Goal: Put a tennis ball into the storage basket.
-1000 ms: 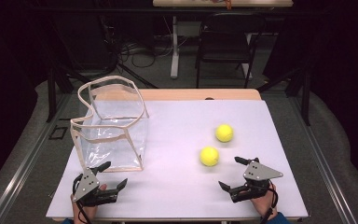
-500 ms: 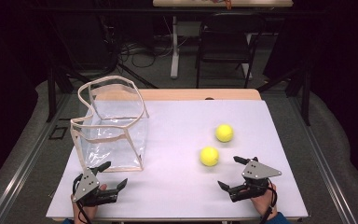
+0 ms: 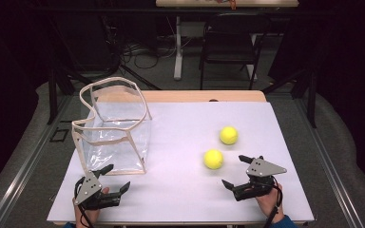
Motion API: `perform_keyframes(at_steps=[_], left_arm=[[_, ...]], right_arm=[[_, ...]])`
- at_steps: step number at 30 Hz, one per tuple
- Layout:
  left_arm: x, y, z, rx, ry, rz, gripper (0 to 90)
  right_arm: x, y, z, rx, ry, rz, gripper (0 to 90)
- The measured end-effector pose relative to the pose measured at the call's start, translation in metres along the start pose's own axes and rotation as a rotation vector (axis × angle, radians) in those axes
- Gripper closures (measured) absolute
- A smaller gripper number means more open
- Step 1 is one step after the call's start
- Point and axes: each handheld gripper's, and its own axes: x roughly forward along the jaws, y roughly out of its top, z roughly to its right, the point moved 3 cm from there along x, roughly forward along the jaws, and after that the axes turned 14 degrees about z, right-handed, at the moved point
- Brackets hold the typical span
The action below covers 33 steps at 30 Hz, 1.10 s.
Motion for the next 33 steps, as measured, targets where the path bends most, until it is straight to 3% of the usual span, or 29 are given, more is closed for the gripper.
perform_keyframes(at_steps=[17,24,26,33], left_arm=[[0.0,0.0,0.0,-0.001,-0.002,0.001,15.9],[-0.001,0.0,0.0,0.0,-0.002,0.003,15.9],[-0.001,0.0,0.0,-0.002,-0.001,0.001,15.9],[-0.001,0.0,0.0,0.0,0.0,0.001,15.9]], right_arm=[[0.013,0.013,0.005,0.024,0.026,-0.068,0.0],[0.013,0.013,0.005,0.025,0.028,-0.069,0.0],[0.021,0.014,0.007,0.05,0.045,-0.111,0.0],[0.026,0.014,0.009,0.059,0.052,-0.144,0.0]])
